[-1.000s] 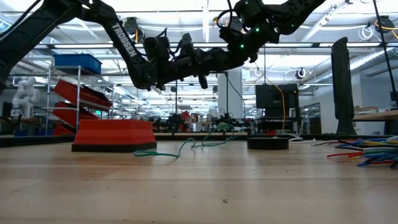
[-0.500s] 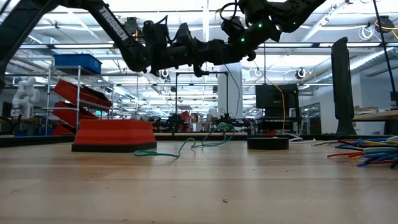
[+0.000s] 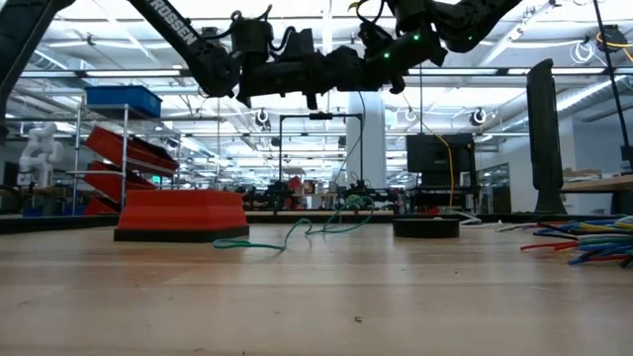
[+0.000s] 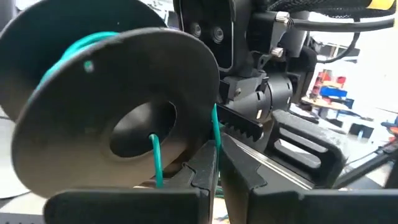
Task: Coiling cords
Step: Coil the green wire cable on the spool
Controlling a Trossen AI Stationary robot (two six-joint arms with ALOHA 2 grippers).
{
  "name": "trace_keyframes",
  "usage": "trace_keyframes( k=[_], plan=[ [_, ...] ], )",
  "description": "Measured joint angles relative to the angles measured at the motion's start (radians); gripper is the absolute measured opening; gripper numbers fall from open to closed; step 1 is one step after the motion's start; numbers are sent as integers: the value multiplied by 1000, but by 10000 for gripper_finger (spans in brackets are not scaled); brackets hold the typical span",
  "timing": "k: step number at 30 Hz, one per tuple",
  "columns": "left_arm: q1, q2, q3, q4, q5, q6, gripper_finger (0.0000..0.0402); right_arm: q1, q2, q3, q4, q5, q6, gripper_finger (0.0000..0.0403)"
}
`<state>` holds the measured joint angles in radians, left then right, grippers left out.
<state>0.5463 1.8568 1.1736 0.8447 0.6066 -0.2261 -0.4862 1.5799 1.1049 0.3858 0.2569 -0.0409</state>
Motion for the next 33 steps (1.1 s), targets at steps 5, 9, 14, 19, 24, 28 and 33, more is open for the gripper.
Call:
trace_keyframes(
  k=[5,9,14,19,24,28,33],
  plan=[
    [-11,-1,0,7,-19,0,27,-1,-1,0,25,-21,19,0],
    [-11,-2,-11,5,-18,19,27,-6,-2,-1,27,-55,30,0],
    [1,-1,-15,43,-6,37,27,-9,-3,-1,57,-90,54,0],
    [-1,1,-15,105,31,0,27,-16,-4,-1,106,-130,83,0],
    [1,1,-15,91,57,30,27,-25,-7,-1,117,-162,94,0],
    [-6,15,-22,43,103,78,35,-28,-15,5,154,-163,112,0],
    [-8,4,-17,48,71,112,83,-29,-14,4,146,-179,113,0]
  ],
)
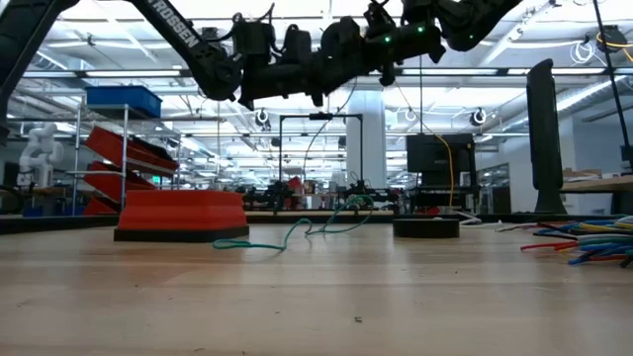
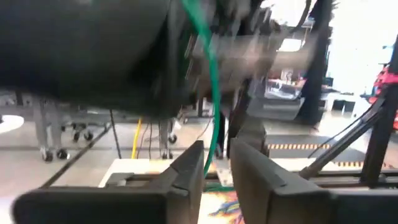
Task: Coiling cords
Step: Coil the green wire cable on the spool
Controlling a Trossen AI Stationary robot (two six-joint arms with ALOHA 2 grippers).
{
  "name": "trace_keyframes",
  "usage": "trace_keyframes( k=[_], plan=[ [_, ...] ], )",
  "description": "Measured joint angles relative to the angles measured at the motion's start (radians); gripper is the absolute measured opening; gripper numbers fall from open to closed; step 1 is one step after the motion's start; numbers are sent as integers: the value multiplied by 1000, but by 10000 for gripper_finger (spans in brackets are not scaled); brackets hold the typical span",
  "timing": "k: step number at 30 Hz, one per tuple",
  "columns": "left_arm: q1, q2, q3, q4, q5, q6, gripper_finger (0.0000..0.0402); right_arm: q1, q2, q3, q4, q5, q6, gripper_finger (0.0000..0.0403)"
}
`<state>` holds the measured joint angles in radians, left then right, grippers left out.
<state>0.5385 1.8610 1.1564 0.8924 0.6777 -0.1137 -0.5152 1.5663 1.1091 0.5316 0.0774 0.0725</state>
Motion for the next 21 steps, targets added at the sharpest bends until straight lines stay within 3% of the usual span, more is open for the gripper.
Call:
trace_keyframes(
  k=[4,12,21],
  plan=[
    [14,4,-1,-32,-14,47,107,0,-7,0,8,-28,16,0],
    [74,3,-1,-51,40,96,109,8,-12,0,12,-84,28,0],
    [95,4,-1,-119,219,158,109,6,-12,-1,6,-84,39,0]
  ],
)
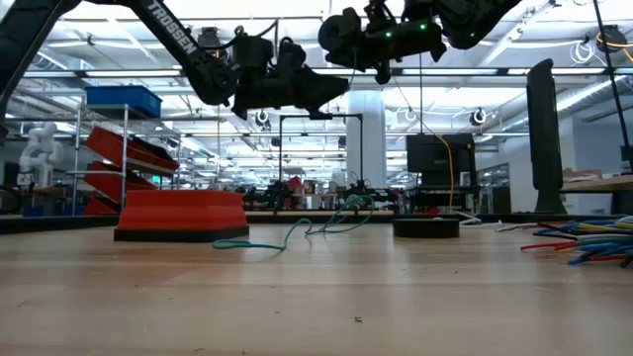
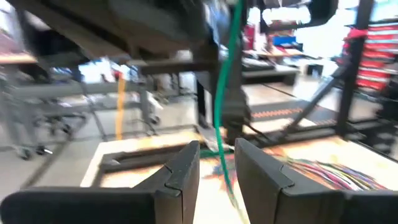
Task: Coiling cords
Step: Coil the green wire cable on the spool
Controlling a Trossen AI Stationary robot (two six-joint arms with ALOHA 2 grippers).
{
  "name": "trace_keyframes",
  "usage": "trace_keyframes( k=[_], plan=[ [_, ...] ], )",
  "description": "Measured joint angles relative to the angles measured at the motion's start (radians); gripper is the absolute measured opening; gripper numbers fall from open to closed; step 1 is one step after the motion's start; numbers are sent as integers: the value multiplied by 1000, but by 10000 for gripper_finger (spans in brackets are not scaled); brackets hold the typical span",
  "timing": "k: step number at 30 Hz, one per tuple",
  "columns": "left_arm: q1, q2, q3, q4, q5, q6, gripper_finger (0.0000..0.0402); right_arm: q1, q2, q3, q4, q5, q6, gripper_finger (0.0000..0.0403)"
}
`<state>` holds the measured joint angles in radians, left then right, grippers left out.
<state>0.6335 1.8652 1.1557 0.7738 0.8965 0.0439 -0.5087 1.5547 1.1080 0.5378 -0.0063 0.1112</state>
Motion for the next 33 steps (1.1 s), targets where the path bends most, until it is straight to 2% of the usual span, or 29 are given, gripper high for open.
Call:
trace_keyframes(
  k=[5,11,13,19,26,33],
  plan=[
    [3,0,0,-67,117,15,109,4,0,0,-10,-3,0,0],
    [1,0,0,-109,169,16,109,6,0,0,-18,-27,0,0],
    [-4,0,0,-110,150,19,109,7,0,-1,-28,-28,0,0],
    [-17,0,1,-127,-26,56,109,9,0,-1,-42,-49,0,0],
    [-21,0,2,-177,-60,77,109,12,0,-1,-42,-53,-16,0],
    [-51,27,2,-160,-48,70,109,13,0,-1,-41,-53,-26,0]
  ],
)
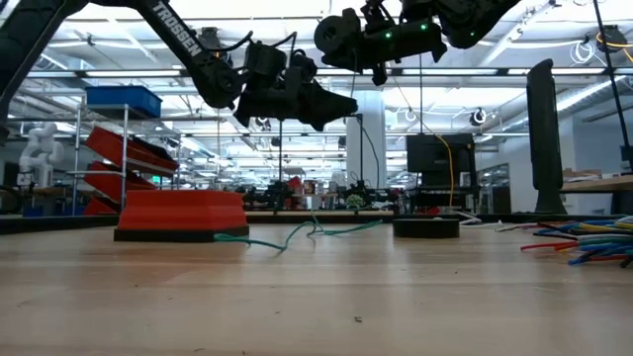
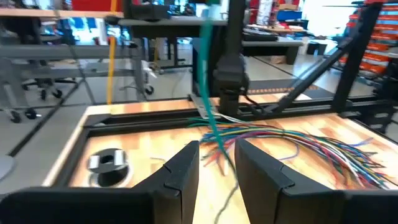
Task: Coiling cords
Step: Coil the green wire cable on the spool
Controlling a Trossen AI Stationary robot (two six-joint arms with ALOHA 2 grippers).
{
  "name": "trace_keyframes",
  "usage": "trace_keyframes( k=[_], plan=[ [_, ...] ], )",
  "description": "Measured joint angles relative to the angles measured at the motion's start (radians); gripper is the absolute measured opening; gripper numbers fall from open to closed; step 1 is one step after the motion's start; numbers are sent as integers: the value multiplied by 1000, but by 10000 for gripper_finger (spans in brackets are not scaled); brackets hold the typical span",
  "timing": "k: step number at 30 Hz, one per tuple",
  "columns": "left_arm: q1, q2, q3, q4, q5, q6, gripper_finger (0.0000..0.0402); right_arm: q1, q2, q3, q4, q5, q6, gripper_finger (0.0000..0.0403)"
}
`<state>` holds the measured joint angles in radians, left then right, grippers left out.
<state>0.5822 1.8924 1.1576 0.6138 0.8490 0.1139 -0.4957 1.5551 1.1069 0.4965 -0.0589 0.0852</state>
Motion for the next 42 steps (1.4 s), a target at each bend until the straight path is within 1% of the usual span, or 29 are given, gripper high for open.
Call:
trace_keyframes(
  k=[4,9,22,25,29,30,36,42],
  plan=[
    [-25,23,0,8,-17,0,109,0,0,0,0,0,-7,0],
    [-28,28,0,18,-41,-1,109,1,0,0,0,0,-8,0],
    [36,28,0,28,-47,-30,106,8,0,0,0,-3,-22,0],
    [38,28,0,28,-47,-29,84,8,0,0,0,-13,-24,0],
    [44,28,0,28,-43,-22,21,12,0,0,-6,-26,-26,0],
    [47,28,0,29,-38,-22,12,13,0,0,-12,-26,-28,0],
    [89,28,0,23,-36,-46,5,21,0,0,-97,-50,-52,0],
    [140,28,0,23,6,-102,3,22,-23,-1,-258,-45,-105,0]
  ],
)
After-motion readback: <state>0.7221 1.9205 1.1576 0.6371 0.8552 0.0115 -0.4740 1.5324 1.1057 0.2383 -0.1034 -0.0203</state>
